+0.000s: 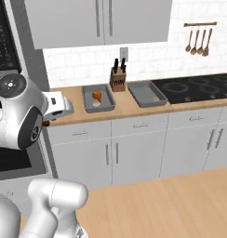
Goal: Place one garlic and one chicken drumstick in each tupperware on the nearby counter, to pack two identical lunches.
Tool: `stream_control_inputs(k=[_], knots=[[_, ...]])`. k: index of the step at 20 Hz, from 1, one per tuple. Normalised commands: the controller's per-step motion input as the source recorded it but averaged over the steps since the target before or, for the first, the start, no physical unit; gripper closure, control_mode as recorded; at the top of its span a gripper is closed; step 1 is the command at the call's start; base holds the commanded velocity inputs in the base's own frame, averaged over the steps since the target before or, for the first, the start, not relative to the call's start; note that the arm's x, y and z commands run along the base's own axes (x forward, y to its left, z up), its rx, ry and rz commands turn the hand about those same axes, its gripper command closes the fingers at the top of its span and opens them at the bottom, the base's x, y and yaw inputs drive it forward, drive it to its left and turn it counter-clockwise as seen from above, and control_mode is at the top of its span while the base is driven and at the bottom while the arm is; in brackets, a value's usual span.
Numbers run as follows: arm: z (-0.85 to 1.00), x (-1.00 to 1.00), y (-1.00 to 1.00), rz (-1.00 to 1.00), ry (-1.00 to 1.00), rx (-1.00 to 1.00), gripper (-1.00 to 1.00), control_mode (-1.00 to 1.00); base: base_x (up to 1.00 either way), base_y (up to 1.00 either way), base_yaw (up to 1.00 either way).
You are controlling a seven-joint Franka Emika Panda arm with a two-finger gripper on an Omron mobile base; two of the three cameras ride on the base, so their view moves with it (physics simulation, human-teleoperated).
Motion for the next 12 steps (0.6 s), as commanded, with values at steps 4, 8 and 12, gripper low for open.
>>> stream_control_inputs(k=[4, 8, 12], knots=[[0.0, 0.0, 0.0, 0.0, 0.0, 0.0, 1.0, 1.0, 1.0, -0.8, 0.21], [0.0, 0.0, 0.0, 0.0, 0.0, 0.0, 1.0, 1.0, 1.0, -0.96, 0.27], [0.0, 0.0, 0.0, 0.0, 0.0, 0.0, 1.0, 1.0, 1.0, -1.0, -0.05]])
